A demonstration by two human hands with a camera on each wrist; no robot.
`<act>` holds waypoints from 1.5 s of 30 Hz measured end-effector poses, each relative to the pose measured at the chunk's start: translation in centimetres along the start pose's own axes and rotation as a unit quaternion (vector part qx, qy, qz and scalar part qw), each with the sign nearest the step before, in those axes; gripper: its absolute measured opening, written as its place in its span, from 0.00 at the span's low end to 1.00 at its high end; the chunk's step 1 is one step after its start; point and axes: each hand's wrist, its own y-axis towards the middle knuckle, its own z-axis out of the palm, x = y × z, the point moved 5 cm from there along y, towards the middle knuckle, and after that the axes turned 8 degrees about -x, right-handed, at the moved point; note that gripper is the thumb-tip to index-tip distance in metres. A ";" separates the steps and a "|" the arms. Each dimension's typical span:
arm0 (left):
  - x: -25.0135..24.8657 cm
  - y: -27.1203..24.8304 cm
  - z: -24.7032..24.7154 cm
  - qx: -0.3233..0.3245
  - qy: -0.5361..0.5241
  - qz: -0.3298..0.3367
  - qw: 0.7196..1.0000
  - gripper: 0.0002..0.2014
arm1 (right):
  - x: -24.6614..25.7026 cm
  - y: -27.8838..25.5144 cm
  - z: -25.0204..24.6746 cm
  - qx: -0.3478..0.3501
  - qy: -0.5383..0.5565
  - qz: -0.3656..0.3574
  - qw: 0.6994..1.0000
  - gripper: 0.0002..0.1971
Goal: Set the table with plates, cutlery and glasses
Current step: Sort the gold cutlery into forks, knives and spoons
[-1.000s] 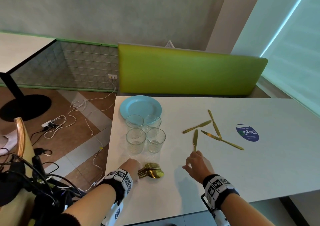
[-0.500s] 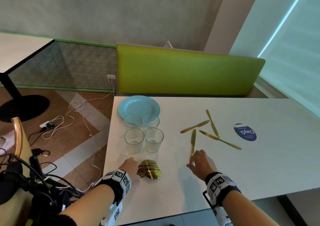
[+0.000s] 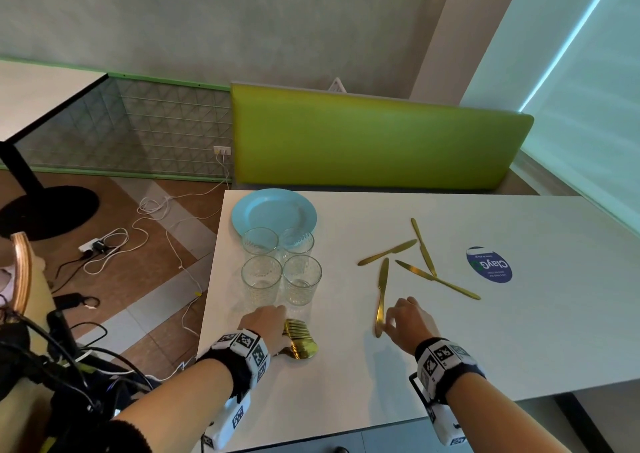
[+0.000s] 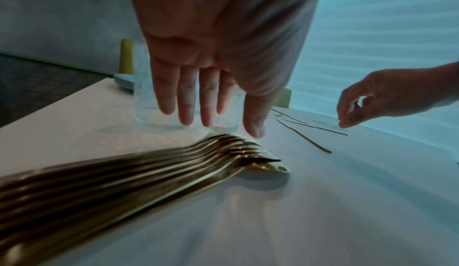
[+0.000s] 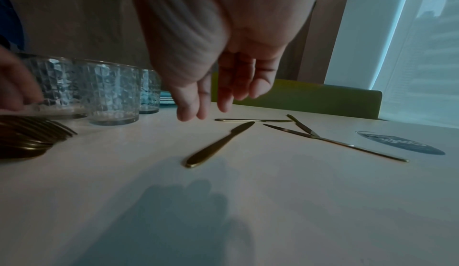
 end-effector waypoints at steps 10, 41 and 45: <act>-9.8 3.0 -3.6 -0.072 -0.098 0.126 0.985 0.16 | -2.3 3.2 0.4 0.035 -0.022 0.011 0.999 0.17; -20.0 24.7 -1.6 0.034 0.037 0.026 0.998 0.15 | -20.7 14.6 2.2 0.162 0.049 0.147 0.975 0.14; -20.2 24.8 -1.9 0.032 0.033 0.018 0.999 0.15 | -20.0 14.8 2.0 0.168 0.011 0.139 0.976 0.13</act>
